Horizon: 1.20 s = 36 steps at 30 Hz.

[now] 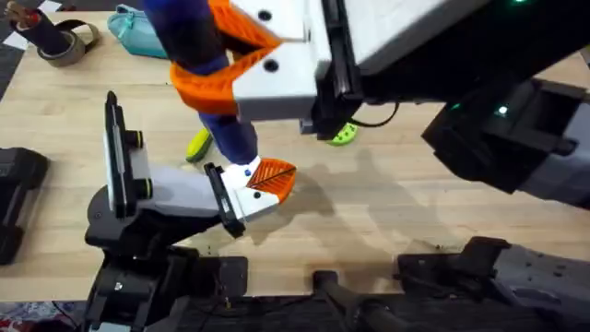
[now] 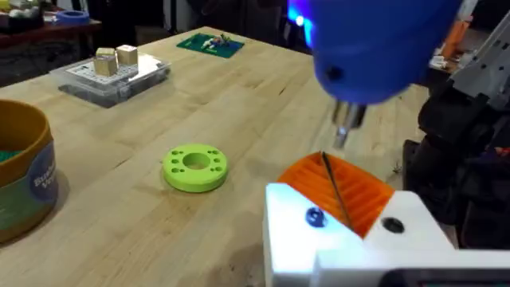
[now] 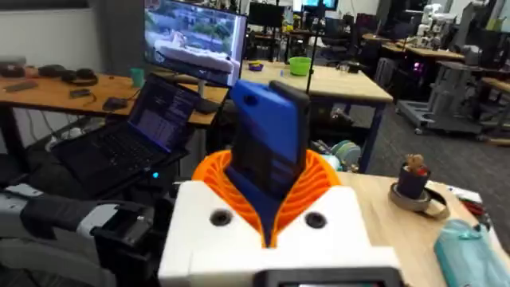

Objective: Pick up the gripper from the table and insert it into the empty holder that is missing its gripper. Then pick up a screw, insert it into the mounting hole, and use the screwdriver to tighten it. Finally, clean up the table by picking up the vegetable and placing it into the bucket.

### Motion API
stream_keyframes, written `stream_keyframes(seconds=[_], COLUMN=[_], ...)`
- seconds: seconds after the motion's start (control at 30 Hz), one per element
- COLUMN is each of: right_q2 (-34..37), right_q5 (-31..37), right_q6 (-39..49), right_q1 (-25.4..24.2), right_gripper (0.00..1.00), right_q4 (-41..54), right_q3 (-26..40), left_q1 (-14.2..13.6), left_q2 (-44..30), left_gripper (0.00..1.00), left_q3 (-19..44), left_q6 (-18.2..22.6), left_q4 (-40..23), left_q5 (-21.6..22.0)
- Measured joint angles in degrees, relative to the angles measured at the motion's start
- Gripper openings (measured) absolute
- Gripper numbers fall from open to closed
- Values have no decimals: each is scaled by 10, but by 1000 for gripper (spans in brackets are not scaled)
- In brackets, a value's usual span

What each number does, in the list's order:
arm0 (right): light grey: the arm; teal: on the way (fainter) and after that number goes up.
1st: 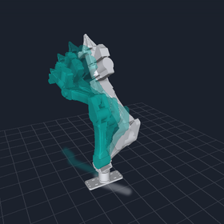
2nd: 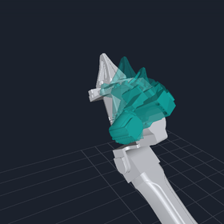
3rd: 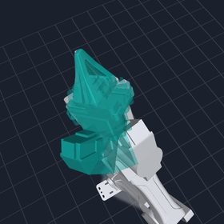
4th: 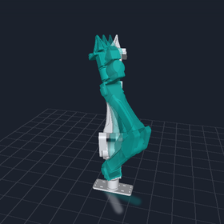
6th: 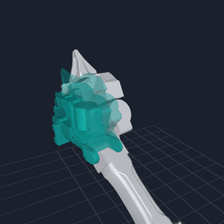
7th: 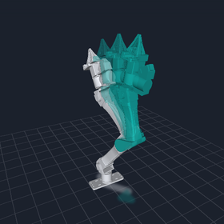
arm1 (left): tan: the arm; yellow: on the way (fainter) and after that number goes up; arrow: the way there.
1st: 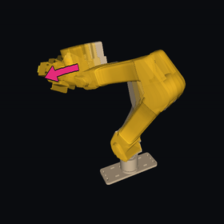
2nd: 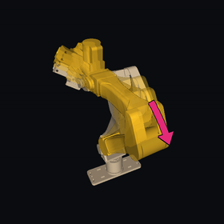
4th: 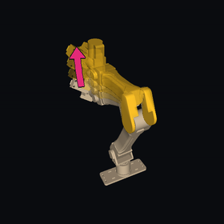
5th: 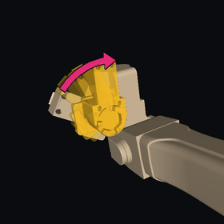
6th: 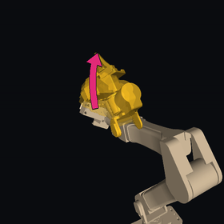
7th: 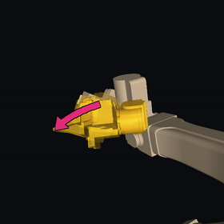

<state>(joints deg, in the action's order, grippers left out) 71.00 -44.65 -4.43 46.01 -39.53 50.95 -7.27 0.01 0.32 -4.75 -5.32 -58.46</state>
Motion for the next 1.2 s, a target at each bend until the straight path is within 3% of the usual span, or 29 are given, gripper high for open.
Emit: stream_keyframes(seconds=[1.2], right_q2=[29], right_q5=[0], right_q6=[-1], right_q1=[5], right_gripper=[25], right_q4=[-22], right_q3=[-5], left_q1=[0], left_q2=[0], left_gripper=[7], left_q3=[0], left_q6=[0], left_q4=[0], left_q5=[0])
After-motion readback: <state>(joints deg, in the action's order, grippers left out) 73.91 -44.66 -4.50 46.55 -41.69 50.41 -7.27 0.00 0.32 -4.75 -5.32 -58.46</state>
